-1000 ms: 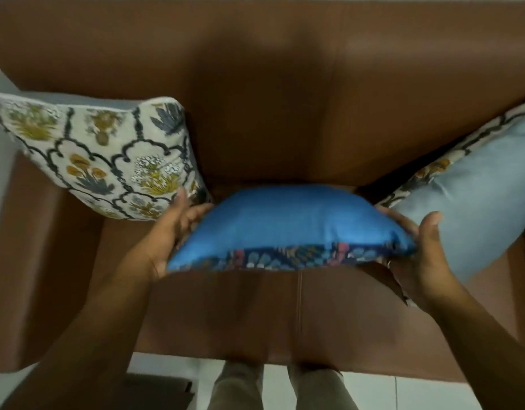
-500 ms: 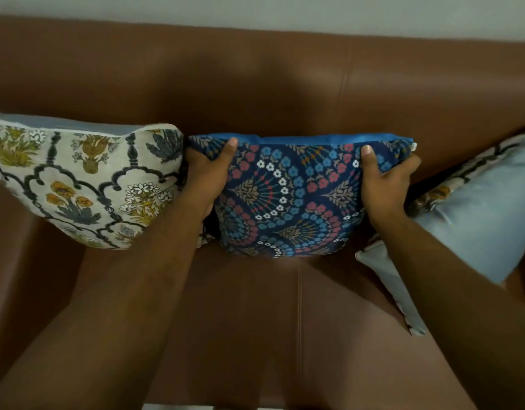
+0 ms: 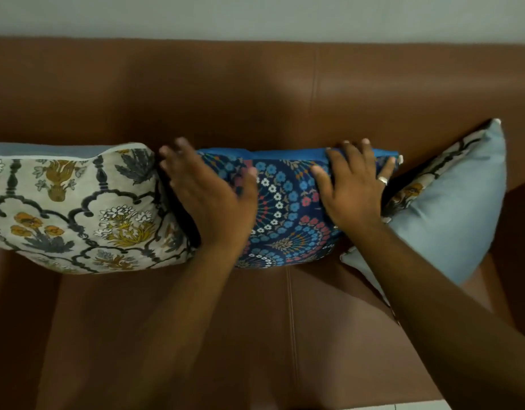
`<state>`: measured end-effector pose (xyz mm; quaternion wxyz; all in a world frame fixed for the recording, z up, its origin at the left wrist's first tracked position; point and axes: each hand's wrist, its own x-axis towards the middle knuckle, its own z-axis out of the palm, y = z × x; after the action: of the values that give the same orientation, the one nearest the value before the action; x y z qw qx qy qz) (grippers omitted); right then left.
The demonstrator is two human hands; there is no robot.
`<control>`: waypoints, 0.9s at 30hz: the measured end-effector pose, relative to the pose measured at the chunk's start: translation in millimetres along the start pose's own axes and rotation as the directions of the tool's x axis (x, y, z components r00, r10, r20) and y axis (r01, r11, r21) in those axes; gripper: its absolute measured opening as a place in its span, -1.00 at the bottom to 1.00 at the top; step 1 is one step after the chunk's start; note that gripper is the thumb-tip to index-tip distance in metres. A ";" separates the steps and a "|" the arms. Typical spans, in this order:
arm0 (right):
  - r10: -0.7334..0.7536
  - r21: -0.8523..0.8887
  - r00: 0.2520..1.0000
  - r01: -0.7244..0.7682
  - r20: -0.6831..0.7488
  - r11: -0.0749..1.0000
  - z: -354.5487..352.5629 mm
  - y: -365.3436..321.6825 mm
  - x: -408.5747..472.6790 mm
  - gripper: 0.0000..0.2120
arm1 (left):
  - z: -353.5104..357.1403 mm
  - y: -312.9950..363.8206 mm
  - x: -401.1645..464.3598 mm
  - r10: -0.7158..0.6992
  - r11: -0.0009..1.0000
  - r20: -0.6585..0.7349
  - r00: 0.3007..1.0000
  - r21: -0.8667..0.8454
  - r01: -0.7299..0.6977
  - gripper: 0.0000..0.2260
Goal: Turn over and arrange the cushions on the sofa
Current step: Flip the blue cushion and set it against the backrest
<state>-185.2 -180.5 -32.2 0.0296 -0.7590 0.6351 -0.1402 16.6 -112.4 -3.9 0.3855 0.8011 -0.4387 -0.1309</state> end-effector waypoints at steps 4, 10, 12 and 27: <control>0.084 0.062 0.992 -0.078 -0.093 0.995 -20.6 14.3 1.1 -0.41 | 21.0 2.1 -13.2 0.485 0.791 0.269 0.832 0.271 -0.549 -0.30; -0.080 -0.064 0.990 0.088 0.116 0.994 -0.8 33.3 -12.4 -0.32 | -1.6 -67.2 45.3 0.236 0.694 0.521 0.821 0.501 -0.517 -0.14; 0.195 0.032 0.972 -0.201 0.129 0.979 -7.5 55.7 -18.9 -0.26 | -12.9 -64.3 51.6 0.192 0.723 0.497 0.846 0.511 -0.464 -0.13; 0.664 0.259 0.694 -0.720 0.278 0.644 -99.9 260.1 -153.8 -0.21 | 120.9 138.1 -135.3 0.327 0.887 0.740 0.588 -0.026 -0.461 -0.30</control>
<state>-482.5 -67.5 -21.4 0.2646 -0.4482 0.8372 -0.1678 -211.4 -108.2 -0.9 0.1295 0.5939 -0.7307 -0.3109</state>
